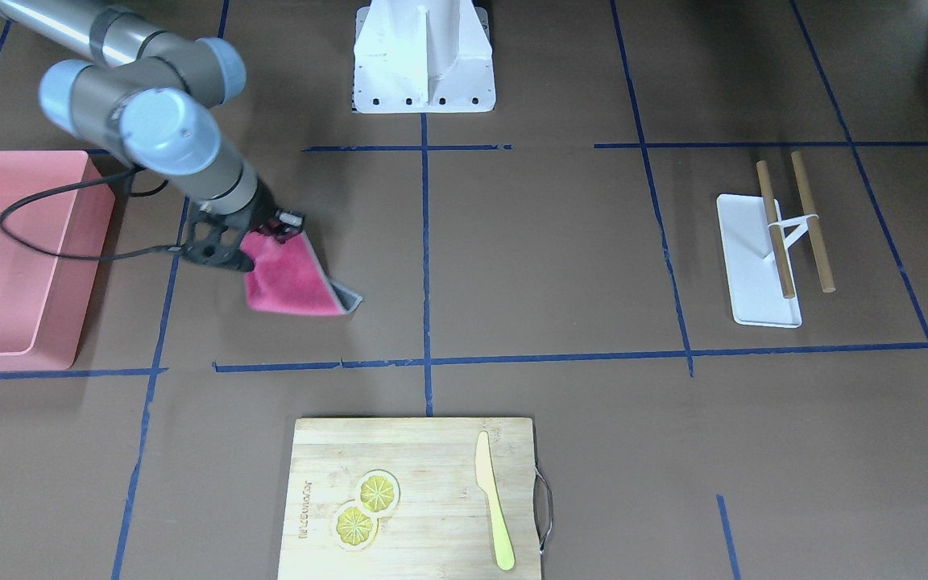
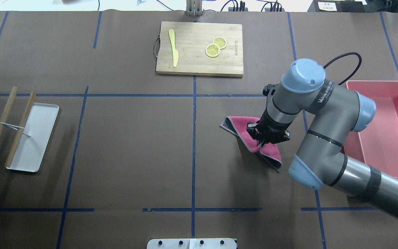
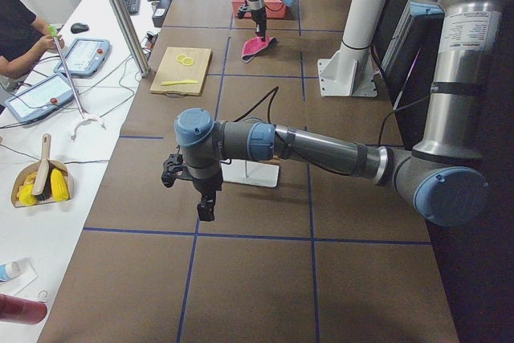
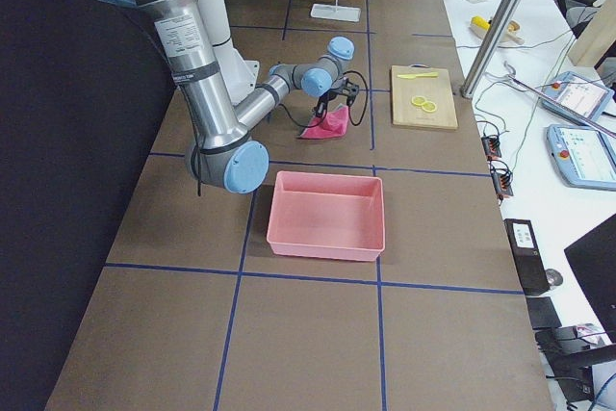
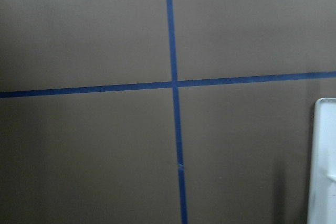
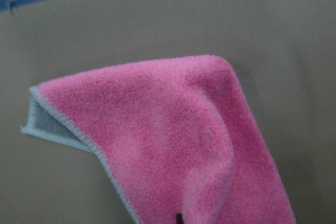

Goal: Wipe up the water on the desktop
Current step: 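Wipe the cloth back and forth across the table with the right gripper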

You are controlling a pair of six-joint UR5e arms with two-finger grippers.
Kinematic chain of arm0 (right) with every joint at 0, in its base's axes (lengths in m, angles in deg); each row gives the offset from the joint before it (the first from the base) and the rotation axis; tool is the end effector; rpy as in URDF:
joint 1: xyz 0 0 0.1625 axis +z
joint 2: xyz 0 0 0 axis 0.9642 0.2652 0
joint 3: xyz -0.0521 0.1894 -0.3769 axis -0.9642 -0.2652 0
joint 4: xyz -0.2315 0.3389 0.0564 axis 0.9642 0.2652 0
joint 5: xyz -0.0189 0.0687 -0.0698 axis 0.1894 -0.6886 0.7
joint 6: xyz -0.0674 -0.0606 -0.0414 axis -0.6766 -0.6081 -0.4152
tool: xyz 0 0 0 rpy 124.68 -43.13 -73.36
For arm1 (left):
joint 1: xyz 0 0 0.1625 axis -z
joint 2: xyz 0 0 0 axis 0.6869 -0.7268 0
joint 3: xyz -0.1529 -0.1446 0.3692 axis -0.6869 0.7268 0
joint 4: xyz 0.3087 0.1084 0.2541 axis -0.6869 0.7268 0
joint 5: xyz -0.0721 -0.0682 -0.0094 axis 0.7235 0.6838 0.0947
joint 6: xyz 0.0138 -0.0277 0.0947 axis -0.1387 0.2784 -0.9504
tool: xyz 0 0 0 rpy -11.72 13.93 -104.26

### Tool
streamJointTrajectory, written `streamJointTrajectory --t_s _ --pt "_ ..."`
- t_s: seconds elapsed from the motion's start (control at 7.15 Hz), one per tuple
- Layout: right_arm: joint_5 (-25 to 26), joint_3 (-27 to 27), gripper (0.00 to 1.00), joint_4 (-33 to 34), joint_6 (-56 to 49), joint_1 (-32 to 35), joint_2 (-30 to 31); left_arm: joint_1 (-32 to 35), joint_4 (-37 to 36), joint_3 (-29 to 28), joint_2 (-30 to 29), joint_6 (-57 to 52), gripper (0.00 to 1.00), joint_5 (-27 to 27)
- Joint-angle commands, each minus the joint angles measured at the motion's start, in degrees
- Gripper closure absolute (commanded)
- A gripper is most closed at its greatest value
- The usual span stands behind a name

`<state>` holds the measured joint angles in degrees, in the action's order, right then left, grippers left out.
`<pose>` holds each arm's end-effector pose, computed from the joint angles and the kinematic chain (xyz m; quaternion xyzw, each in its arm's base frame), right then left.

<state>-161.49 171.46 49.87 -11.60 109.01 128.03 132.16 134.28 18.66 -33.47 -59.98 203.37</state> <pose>-0.4733 -0.4147 0.3258 -0.1421 -0.4009 0.0668 0.9026 -0.0575 -0.5144 0.5805 0.0132 0.3475 0.0371 0.9369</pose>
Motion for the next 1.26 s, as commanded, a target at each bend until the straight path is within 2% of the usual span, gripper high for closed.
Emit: streamJointTrajectory --t_s 0.0,0.28,0.56,1.12 --pt "0.09 4.8 1.0 0.0 5.52 -6.33 2.1 0.18 0.33 -0.41 -0.17 -0.49 0.0 0.1" --pt "0.17 5.62 1.0 -0.09 5.89 -7.5 2.99 0.35 0.67 -0.23 -0.26 -0.41 0.0 0.1" --pt "1.66 2.12 1.0 -0.26 3.7 -1.73 2.99 0.35 0.77 0.29 -0.43 0.03 0.0 0.19" --pt "0.88 -5.88 1.0 -0.09 -8.07 11.9 2.38 0.35 0.59 0.47 -0.96 0.21 0.0 0.27"
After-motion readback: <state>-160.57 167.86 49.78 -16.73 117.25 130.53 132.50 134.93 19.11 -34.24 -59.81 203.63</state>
